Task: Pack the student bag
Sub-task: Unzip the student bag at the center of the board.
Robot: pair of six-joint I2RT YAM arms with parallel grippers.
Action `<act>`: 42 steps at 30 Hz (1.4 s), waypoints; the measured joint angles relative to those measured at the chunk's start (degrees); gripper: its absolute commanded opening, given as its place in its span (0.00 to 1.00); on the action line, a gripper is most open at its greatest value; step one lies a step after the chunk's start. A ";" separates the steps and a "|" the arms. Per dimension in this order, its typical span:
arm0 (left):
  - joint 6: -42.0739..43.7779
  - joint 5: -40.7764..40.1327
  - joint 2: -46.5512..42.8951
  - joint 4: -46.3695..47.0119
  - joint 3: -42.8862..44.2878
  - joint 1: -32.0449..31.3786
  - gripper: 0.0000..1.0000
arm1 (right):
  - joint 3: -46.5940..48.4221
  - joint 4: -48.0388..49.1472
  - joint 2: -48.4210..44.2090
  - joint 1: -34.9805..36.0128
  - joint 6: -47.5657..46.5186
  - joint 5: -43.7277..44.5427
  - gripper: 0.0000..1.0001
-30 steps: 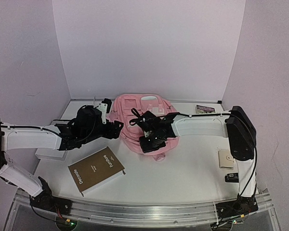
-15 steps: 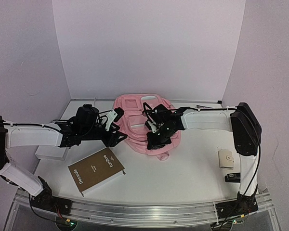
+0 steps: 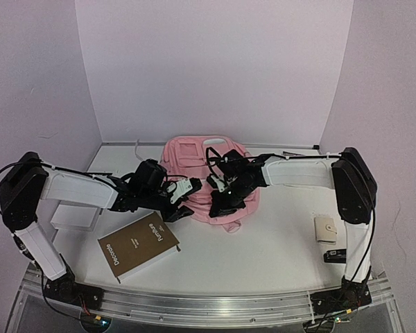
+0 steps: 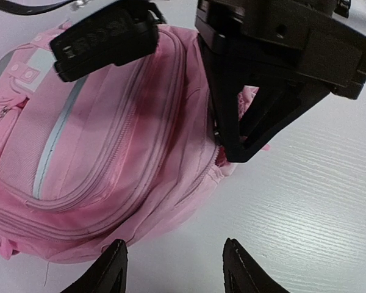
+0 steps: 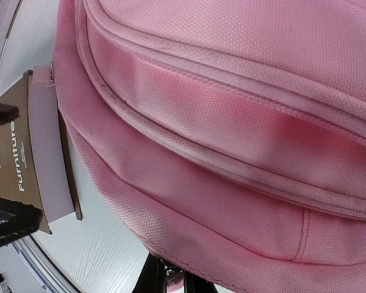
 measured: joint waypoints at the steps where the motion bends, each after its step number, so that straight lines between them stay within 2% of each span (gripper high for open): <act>1: 0.59 -0.33 0.69 0.20 0.24 -0.33 0.52 | -0.09 0.06 -0.03 -0.09 -0.09 -0.31 0.00; 4: 2.42 -1.43 2.78 0.65 0.88 -1.17 0.52 | -0.19 0.15 -0.10 -0.25 -0.25 -0.93 0.00; 6: 3.39 -2.38 4.54 0.56 2.02 -1.68 0.48 | -0.19 0.15 -0.11 -0.30 -0.34 -1.22 0.00; 8: 4.32 -3.53 6.63 -0.05 3.89 -2.21 0.32 | -0.19 0.15 -0.11 -0.35 -0.37 -1.44 0.00; 10: 5.53 -5.31 8.33 -0.21 5.65 -2.77 0.20 | -0.21 0.01 -0.11 -0.50 -0.34 -1.55 0.00; 14: 6.26 -8.38 8.97 -0.02 6.38 -3.21 0.05 | -0.66 -0.06 -0.18 -1.28 -0.36 -2.23 0.00; 16: 6.24 -9.91 8.97 0.04 6.36 -3.27 0.01 | -1.26 0.35 -0.53 -1.59 -0.52 -2.72 0.00; 26: 4.38 -11.52 3.89 3.23 1.87 -2.66 0.00 | -5.68 3.56 -5.42 -3.30 -2.36 -4.03 0.00; 40: 3.16 -11.66 -0.50 5.01 -2.71 0.11 0.00 | -9.17 1.56 -7.87 -8.64 -7.37 -7.38 0.00; 42: 3.17 -11.25 -1.69 5.41 -3.45 0.51 0.03 | -9.19 1.64 -8.34 -8.85 -8.18 -8.53 0.00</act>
